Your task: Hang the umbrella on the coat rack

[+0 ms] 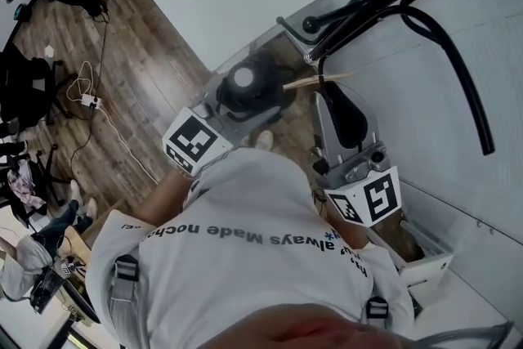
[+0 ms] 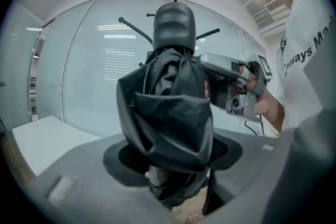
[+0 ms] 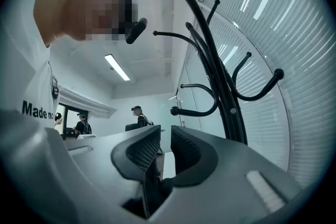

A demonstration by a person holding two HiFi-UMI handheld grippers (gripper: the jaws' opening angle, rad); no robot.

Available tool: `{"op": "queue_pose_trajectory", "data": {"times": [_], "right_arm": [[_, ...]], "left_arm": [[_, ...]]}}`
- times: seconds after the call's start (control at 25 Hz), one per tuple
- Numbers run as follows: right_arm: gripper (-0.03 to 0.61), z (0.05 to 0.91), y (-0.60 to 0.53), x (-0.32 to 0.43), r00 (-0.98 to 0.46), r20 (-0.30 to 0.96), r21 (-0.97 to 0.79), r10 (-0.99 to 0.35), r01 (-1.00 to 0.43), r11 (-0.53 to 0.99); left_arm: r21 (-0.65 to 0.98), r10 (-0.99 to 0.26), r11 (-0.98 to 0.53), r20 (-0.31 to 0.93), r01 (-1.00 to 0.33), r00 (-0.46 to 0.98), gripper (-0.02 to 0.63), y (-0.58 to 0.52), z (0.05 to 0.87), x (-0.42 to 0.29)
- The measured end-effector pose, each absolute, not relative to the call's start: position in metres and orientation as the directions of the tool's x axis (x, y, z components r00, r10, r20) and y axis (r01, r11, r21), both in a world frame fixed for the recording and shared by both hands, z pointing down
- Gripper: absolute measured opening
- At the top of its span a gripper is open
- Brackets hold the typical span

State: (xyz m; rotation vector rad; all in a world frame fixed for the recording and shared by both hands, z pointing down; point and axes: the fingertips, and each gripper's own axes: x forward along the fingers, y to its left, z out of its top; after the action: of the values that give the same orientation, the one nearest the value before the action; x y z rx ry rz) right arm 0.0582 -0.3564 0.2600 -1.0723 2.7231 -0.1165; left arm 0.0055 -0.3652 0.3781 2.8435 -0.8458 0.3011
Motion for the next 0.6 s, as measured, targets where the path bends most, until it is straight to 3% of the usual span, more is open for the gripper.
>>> {"op": "queue_pose_trajectory", "data": {"times": [0.6], "right_arm": [[0.075, 0.244, -0.37, 0.033, -0.779, -0.201, -0.243, -0.594, -0.547, 0.801]], "left_arm": [[0.018, -0.439, -0.889, 0.256, -0.458, 0.862, 0.284, -0.373, 0.364, 0.015]]}}
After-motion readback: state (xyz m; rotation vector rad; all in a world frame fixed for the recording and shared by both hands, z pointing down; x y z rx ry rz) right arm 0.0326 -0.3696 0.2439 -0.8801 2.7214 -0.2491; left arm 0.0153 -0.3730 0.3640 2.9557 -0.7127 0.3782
